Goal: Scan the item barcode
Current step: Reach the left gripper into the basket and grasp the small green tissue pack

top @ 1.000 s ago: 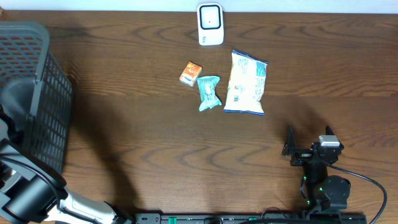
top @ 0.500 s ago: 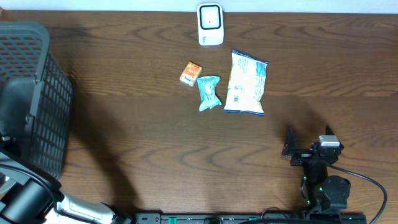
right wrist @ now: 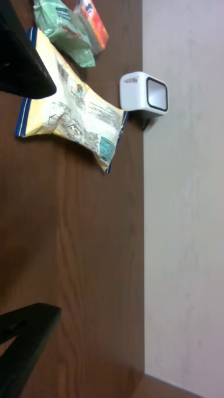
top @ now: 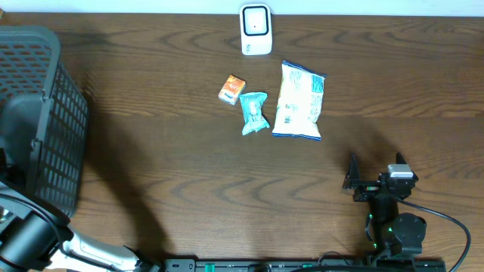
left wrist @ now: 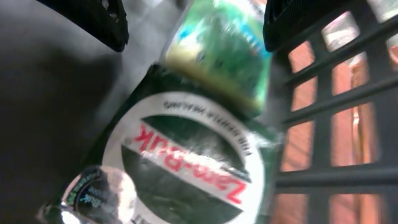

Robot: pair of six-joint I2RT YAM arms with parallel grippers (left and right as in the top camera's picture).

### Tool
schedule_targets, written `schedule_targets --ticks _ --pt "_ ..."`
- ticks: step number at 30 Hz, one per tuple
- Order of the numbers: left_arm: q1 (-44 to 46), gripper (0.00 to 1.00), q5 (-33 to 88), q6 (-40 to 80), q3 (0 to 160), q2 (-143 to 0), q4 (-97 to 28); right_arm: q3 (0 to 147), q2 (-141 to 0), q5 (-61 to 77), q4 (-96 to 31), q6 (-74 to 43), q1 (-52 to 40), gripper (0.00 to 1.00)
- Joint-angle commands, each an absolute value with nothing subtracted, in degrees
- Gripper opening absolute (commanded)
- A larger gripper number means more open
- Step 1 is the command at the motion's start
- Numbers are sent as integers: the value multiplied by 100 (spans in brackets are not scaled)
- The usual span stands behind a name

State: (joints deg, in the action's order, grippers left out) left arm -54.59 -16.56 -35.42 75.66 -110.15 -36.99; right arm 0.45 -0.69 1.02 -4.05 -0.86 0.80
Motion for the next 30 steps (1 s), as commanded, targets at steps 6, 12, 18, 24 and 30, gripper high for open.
schedule_targets --ticks 6,12,18,24,30 --pt "-5459 67 -1592 -3634 7596 -11378 -3682 32 -38 56 -427 -145 71 99" --pt "-5561 27 -1594 -3509 7596 -11391 -3704 34 -38 56 -427 -145 71 99" --pt "-5513 7 -1586 -3017 7599 -11246 -3695 34 -38 56 -427 -145 71 99" --pt "-5280 7 -1114 -2305 7599 -10680 -3632 32 -38 56 -427 -145 71 99" --pt "-4978 7 742 -1402 7599 -9618 -3461 34 -38 56 -427 -145 71 99"
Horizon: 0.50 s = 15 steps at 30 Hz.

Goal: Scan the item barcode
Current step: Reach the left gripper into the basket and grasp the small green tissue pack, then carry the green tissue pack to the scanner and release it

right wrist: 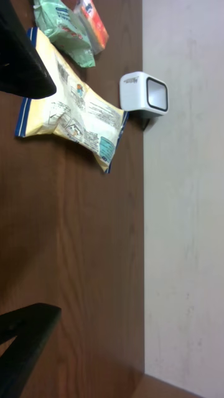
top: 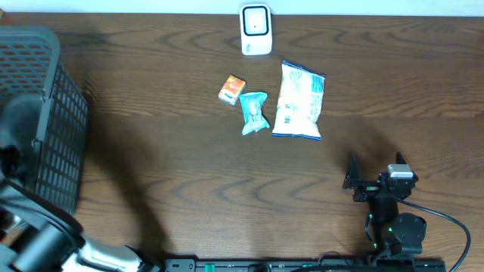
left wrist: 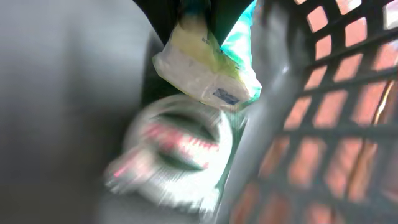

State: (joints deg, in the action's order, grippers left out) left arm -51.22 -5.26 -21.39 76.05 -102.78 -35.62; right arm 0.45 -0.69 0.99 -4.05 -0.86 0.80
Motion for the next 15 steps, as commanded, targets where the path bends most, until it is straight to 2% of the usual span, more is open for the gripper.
schedule_targets --ticks 1,10,11,15 --pt "-4943 7 952 -1194 7599 -9461 -3404 34 -38 56 -427 -145 71 99" --pt "-4700 7 3063 1520 7599 -7968 -2930 34 -38 56 -427 -148 71 99" --pt "-4639 8 3540 2130 7599 -7699 -2794 34 -38 56 -427 -145 71 99" --pt "-4296 7 4510 2993 7599 -7271 -2410 32 -38 56 -427 -145 71 99"
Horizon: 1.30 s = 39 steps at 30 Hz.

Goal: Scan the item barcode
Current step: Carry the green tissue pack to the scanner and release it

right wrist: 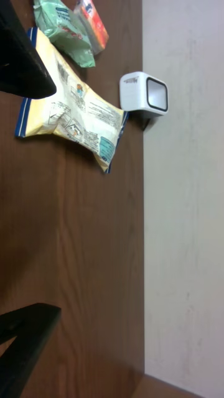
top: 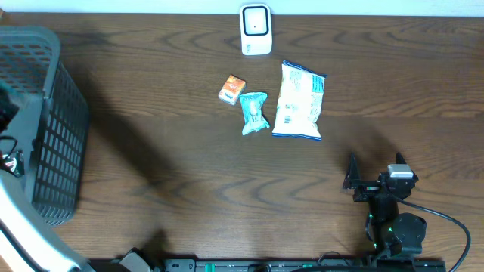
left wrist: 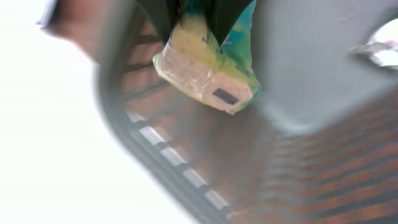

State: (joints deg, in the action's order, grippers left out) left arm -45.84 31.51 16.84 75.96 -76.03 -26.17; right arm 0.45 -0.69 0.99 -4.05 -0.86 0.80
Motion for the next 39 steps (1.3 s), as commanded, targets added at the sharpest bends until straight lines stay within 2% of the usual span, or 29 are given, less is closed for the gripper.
schedule_targets --ticks 1,7,14,24,28,39 --pt "-4171 8 4709 3030 7599 -7188 -2331 34 -38 56 -427 -145 71 99" --pt "-3221 7 5059 2945 7599 -6860 -2128 32 -38 56 -427 -145 71 99" --pt "-1601 8 4943 2263 7596 -6904 -2198 32 -38 56 -427 -148 71 99" --pt "652 7 2429 2036 7596 -7996 -2482 34 -38 56 -427 -145 71 99" --pt "1227 8 1695 2040 7596 -8733 -1857 34 -38 56 -427 -145 71 99" --pt "2080 8 1684 2043 7596 -10853 856 34 -38 56 -427 -148 71 99"
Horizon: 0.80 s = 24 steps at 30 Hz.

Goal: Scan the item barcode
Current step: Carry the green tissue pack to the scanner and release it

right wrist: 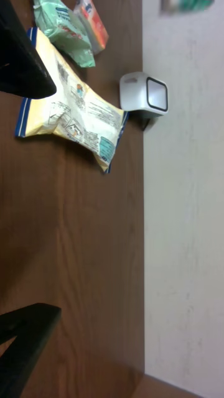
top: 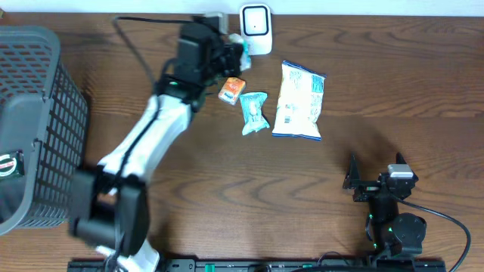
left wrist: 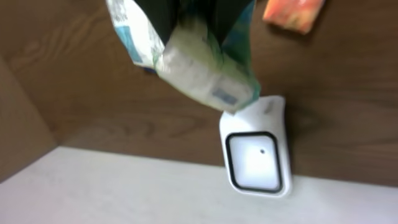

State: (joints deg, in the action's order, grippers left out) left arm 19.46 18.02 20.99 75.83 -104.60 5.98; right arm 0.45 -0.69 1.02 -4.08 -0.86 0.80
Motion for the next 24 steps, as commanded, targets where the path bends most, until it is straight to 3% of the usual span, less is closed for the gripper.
schedule_targets --ticks 1,9,11,15,18,24 --pt "2128 8 1686 2045 7596 -11006 987 34 -38 56 -427 -148 71 99" --pt "2432 17 1686 2169 7596 -11695 1297 34 -38 56 -427 -145 71 99" --pt "2475 35 1693 2169 7599 -11695 1332 32 -38 56 -427 -145 71 99" --pt "2506 39 1876 2169 7599 -11690 1450 32 -38 56 -427 -148 71 99" --pt "2504 51 1922 2169 7599 -11662 1426 32 -38 56 -427 -145 71 99" --pt "2379 52 1920 2167 7599 -11185 1422 34 -38 56 -427 -145 71 99"
